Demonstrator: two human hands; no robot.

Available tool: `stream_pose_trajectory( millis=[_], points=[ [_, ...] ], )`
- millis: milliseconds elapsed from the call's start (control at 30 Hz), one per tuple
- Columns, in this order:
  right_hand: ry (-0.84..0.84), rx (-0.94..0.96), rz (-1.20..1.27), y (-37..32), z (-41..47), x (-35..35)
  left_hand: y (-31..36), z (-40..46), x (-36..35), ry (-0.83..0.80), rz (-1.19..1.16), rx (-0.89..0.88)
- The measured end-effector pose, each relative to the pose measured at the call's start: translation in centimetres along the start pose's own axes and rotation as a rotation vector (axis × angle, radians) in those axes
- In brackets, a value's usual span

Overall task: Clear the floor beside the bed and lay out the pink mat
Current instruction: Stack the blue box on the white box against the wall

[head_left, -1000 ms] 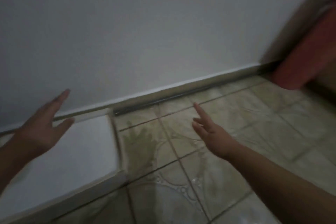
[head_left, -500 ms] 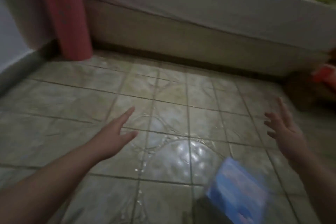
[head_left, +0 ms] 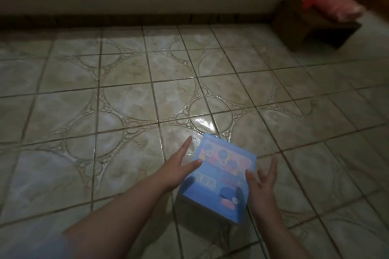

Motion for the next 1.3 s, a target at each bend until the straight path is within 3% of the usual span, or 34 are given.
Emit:
stream_pose_trajectory(
  millis=[200, 333, 667, 800, 1000, 1300],
  points=[
    [-0.036, -0.151, 0.122, 4.7, -1.2, -1.1, -1.4, 0.9, -2.7, -0.13, -0.053, 0.064],
    [-0.031, -0.152, 0.116, 5.2, -1.1, -2.0, -1.9, 0.9, -3.3, -0.113, -0.104, 0.05],
    [-0.241, -0.114, 0.219, 1.2, -1.6, -7.7, -1.3, -3.6, 2.9, 0.119, -0.256, -0.098],
    [-0.419, -0.012, 0.175, -3.8, -2.4, -13.9, -0.6, -8.0, 10.0, 0.325, -0.301, -0.119],
    [-0.834, 0.163, 0.132, -14.5, -8.6, -27.6, -0.9, -19.2, 22.2, 0.758, -0.357, -0.091],
    [-1.498, 0.187, 0.145, -21.0, -36.2, -43.9, -5.9, -48.8, 31.7, 1.38, -0.367, -0.107]
  ],
)
Point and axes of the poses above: each hand's wrist, its own z-axis towards the middle knuckle, its own x-axis out of the back of the hand, y = z × x, the point moved 5 cm from there along z, towards the middle knuckle, and after that the axes turned 5 degrees about z, right-handed, at the moved point
